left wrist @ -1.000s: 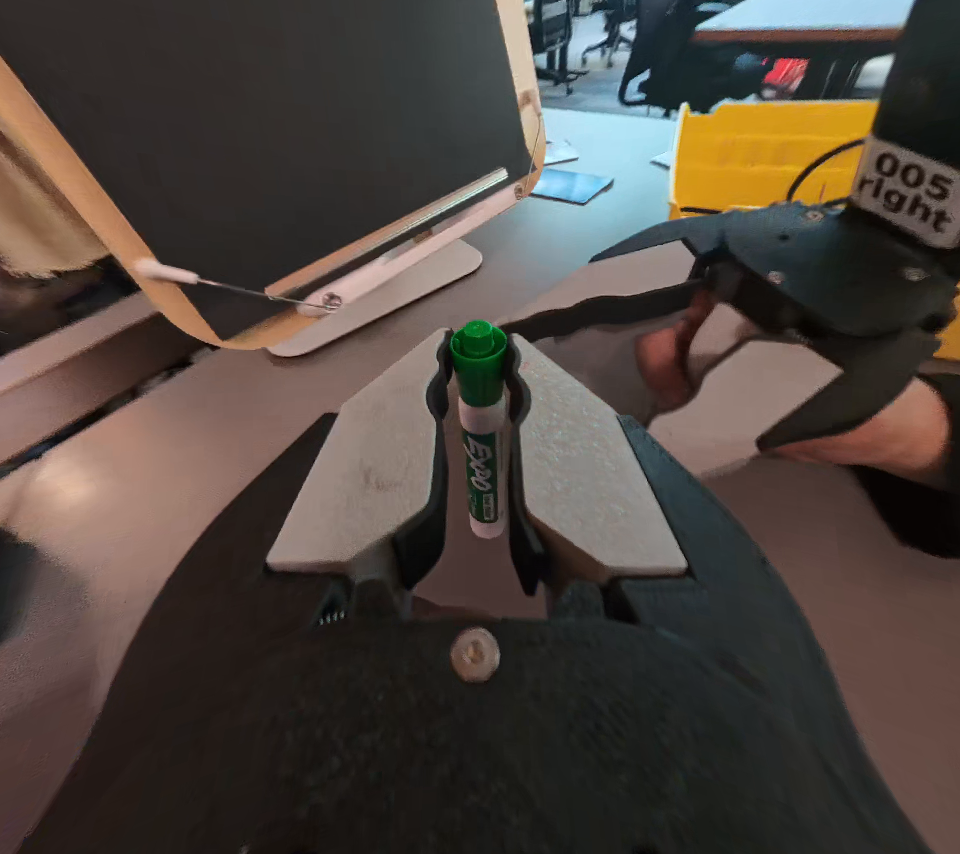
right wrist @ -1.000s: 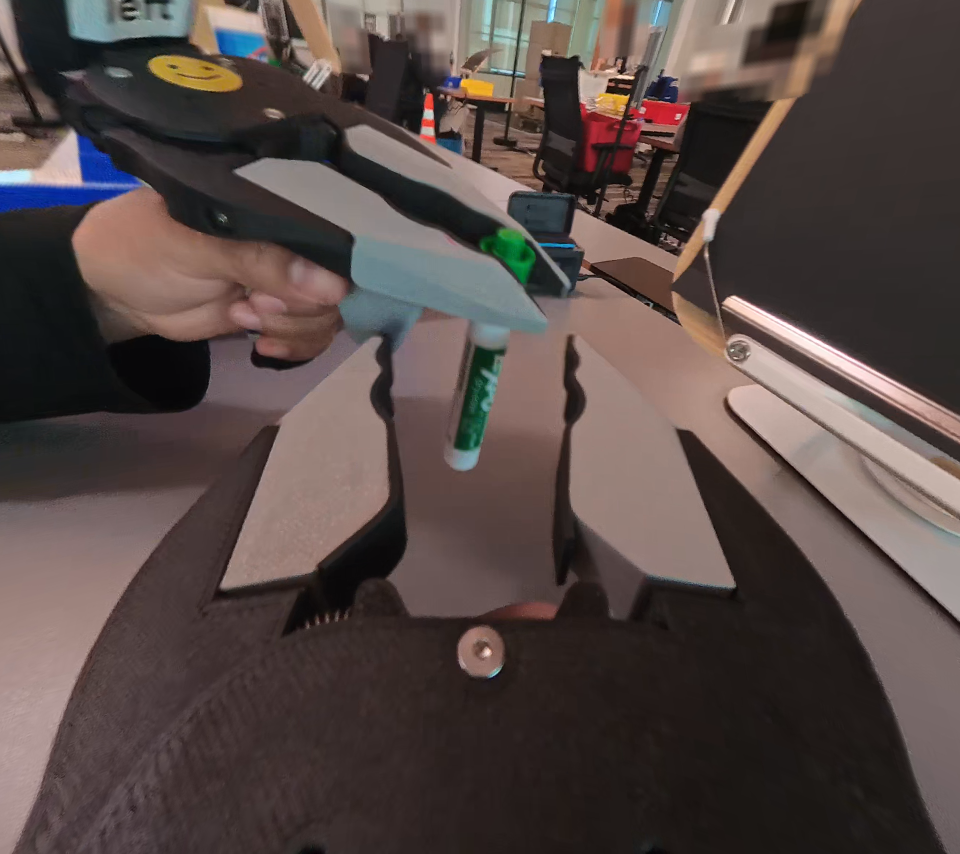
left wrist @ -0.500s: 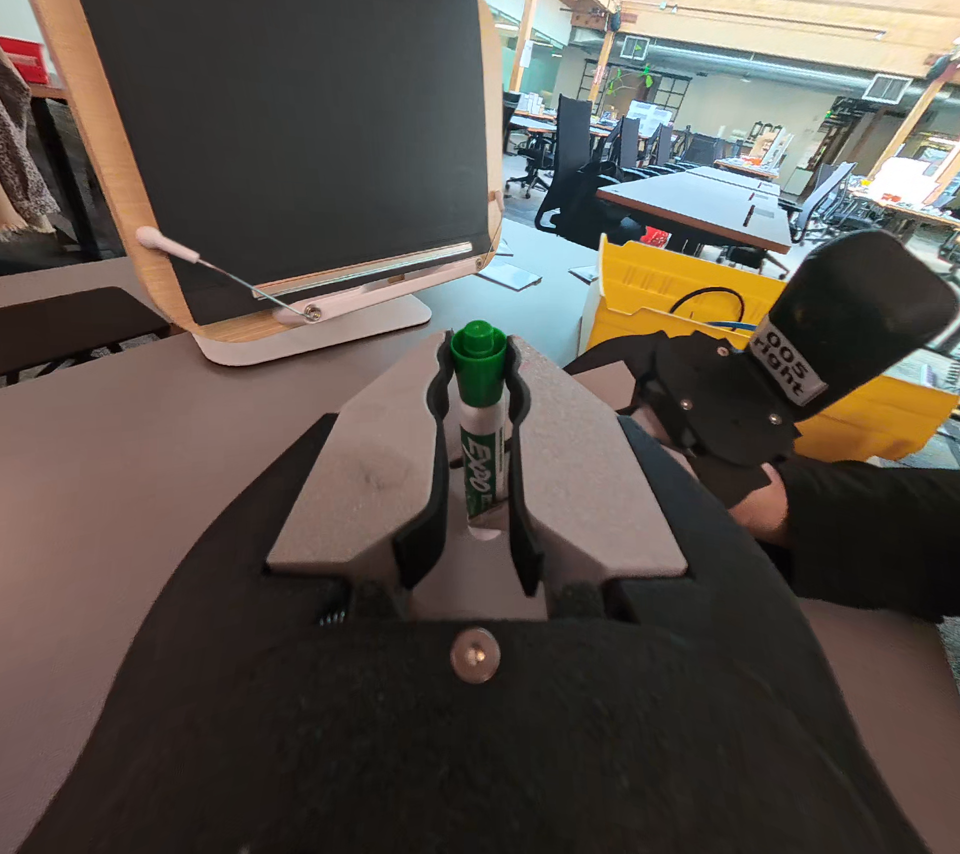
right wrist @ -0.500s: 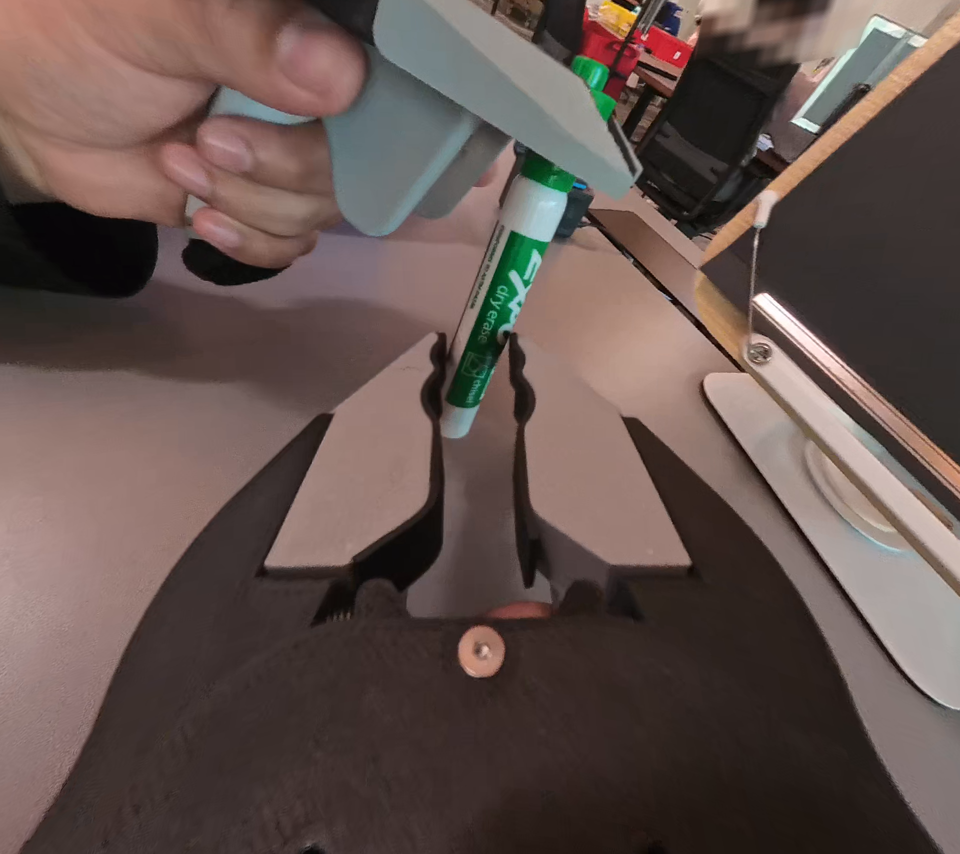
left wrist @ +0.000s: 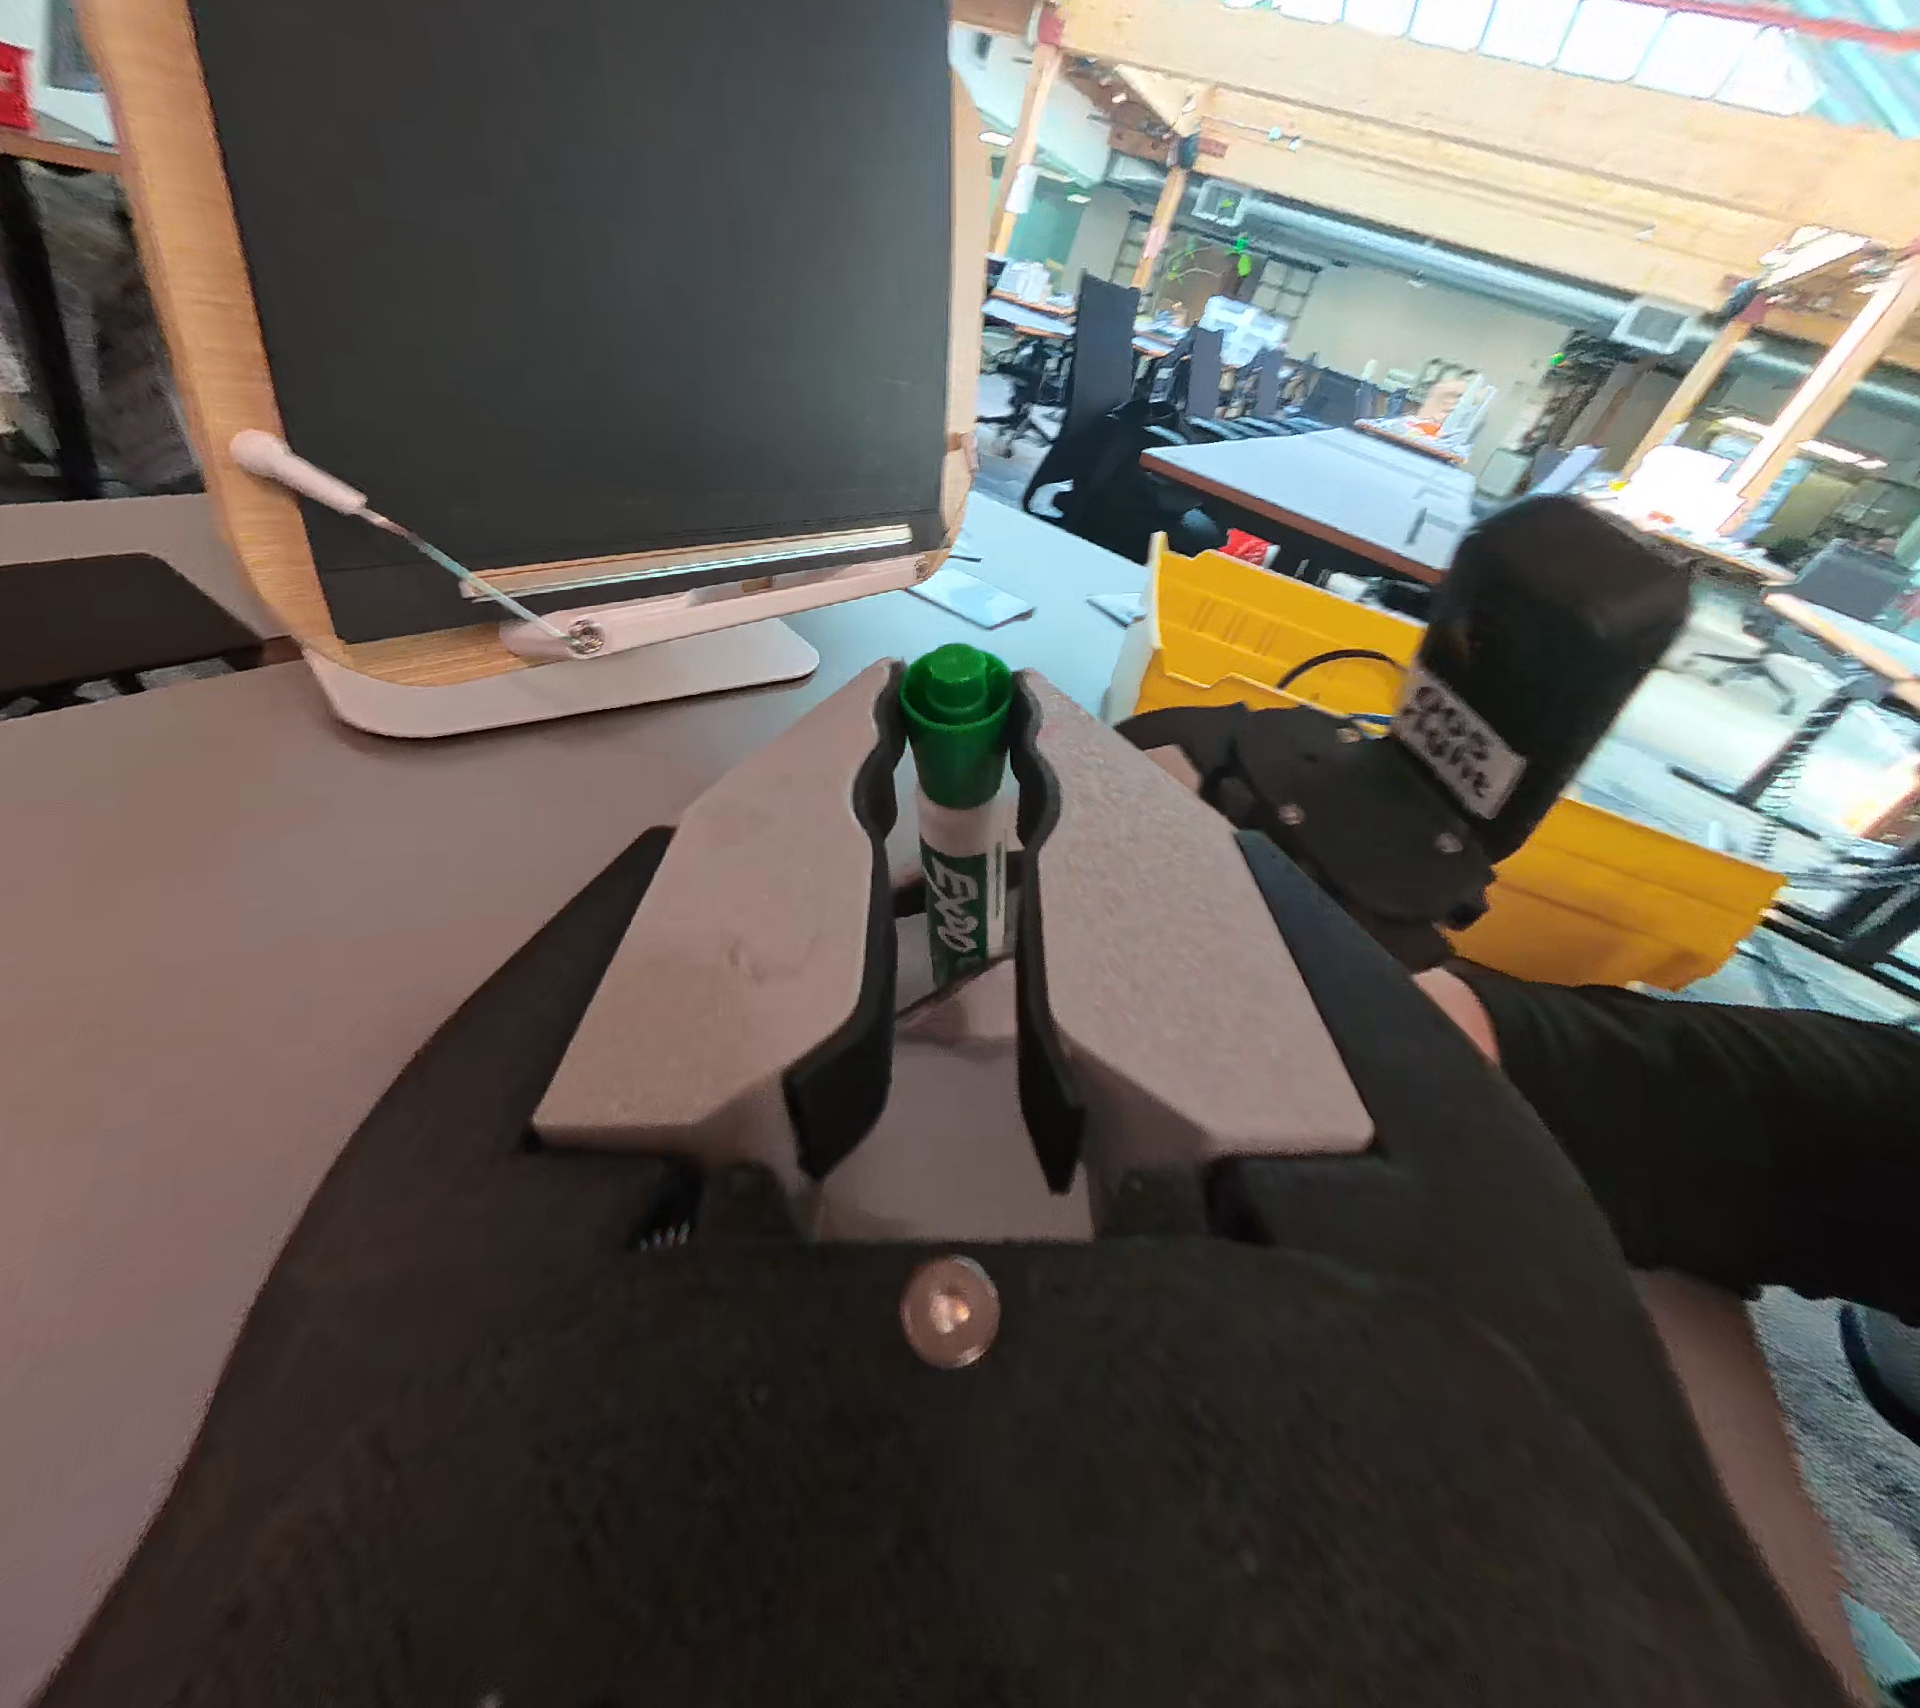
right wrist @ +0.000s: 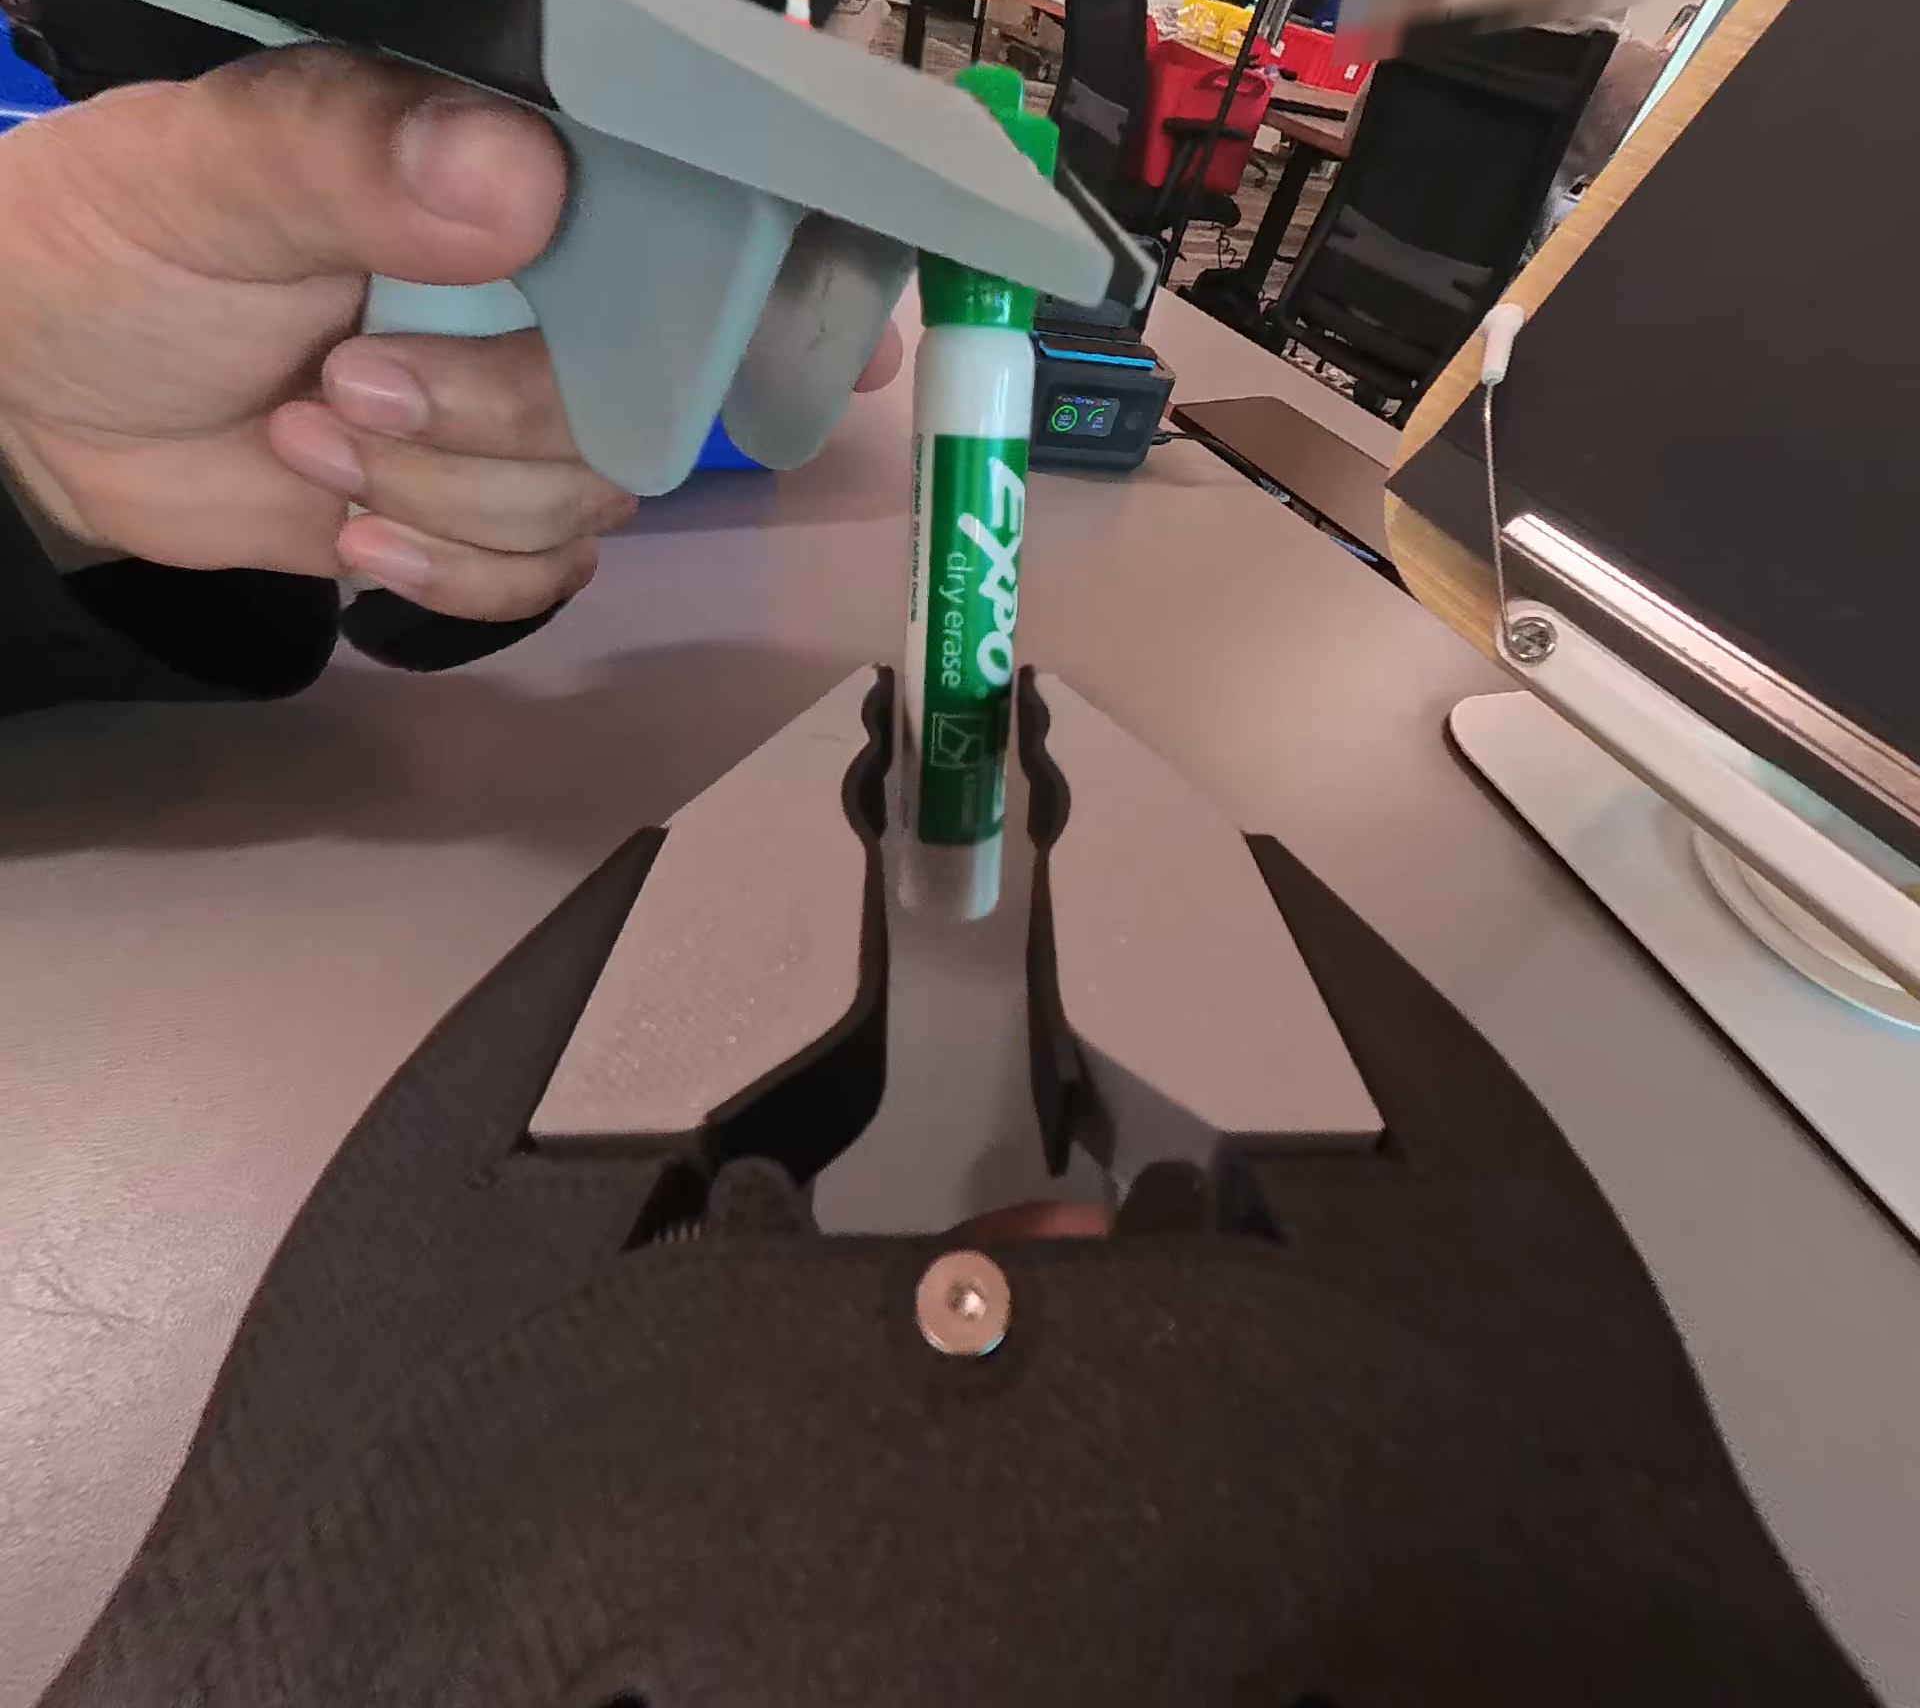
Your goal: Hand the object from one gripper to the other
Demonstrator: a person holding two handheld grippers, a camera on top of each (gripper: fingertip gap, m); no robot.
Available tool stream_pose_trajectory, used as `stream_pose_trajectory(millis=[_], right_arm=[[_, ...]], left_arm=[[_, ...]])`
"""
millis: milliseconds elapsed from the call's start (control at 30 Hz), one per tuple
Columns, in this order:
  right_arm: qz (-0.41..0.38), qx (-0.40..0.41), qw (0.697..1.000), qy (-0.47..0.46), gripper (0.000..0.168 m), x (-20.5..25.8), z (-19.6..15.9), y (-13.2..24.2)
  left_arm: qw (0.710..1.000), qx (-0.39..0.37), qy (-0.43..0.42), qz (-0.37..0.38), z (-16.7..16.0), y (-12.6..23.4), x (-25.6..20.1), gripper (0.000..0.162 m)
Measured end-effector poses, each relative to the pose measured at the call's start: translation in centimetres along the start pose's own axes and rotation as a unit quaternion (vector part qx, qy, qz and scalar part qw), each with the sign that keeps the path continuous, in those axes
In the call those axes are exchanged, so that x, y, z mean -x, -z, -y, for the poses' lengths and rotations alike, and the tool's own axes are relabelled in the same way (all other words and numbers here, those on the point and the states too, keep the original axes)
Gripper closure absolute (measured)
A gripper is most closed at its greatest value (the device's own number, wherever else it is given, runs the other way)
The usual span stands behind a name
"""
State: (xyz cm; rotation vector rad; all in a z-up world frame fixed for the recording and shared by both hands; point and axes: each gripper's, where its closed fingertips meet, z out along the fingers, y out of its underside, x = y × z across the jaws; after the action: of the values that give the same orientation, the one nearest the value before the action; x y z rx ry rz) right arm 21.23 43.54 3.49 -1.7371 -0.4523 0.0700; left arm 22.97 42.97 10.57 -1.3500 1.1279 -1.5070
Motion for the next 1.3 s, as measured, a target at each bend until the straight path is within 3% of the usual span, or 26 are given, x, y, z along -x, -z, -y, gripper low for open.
stream_pose_trajectory(millis=[100,167,467,633,733,833,900,1000,1067,1133,1300], right_arm=[[-0.006,0.004,1.0,-0.001,0.142,-0.2,-0.1,-0.1],[-0.01,0.002,1.0,0.003,0.152,-0.3,0.1,0.1],[-0.039,0.011,0.999,0.019,0.152,-1.3,0.0,0.6],[-0.077,0.005,0.997,0.025,0.153,-3.1,0.5,1.5],[-0.131,0.016,0.987,0.086,0.153,-4.6,0.6,2.2],[-0.196,0.029,0.961,0.193,0.153,-5.7,1.1,2.9],[-0.227,0.021,0.929,0.291,0.151,-5.5,2.0,3.1],[-0.256,-0.006,0.873,0.414,0.152,-4.6,3.5,3.6],[-0.266,-0.013,0.85,0.454,0.152,-4.3,4.0,4.0],[-0.257,-0.021,0.844,0.47,0.152,-4.0,4.3,4.3],[-0.238,-0.023,0.82,0.519,0.152,-3.8,4.3,4.4]], left_arm=[[1.0,-0.001,0.014,-0.028,-0.1,-0.4,-1.4,0.145],[1.0,-0.001,0.001,-0.022,-0.1,-0.5,-1.6,0.145],[0.999,0.021,0.024,-0.006,-0.7,-0.5,-0.7,0.143],[0.999,0.041,0.013,-0.014,-1.0,-0.2,-0.7,0.12],[0.999,0.029,-0.013,0.003,0.1,0.7,0.0,0.117],[1.0,0.005,0.01,-0.008,1.3,1.7,0.2,0.119],[0.997,0.02,0.054,-0.054,1.2,2.2,-0.7,0.116],[0.98,0.061,0.116,-0.148,0.4,3.0,-3.0,0.1],[0.972,0.067,0.142,-0.176,0.4,3.6,-3.2,0.103],[0.971,0.073,0.156,-0.166,-0.1,3.5,-2.5,0.11],[0.957,0.106,0.185,-0.196,-1.6,3.1,-3.1,0.108]])
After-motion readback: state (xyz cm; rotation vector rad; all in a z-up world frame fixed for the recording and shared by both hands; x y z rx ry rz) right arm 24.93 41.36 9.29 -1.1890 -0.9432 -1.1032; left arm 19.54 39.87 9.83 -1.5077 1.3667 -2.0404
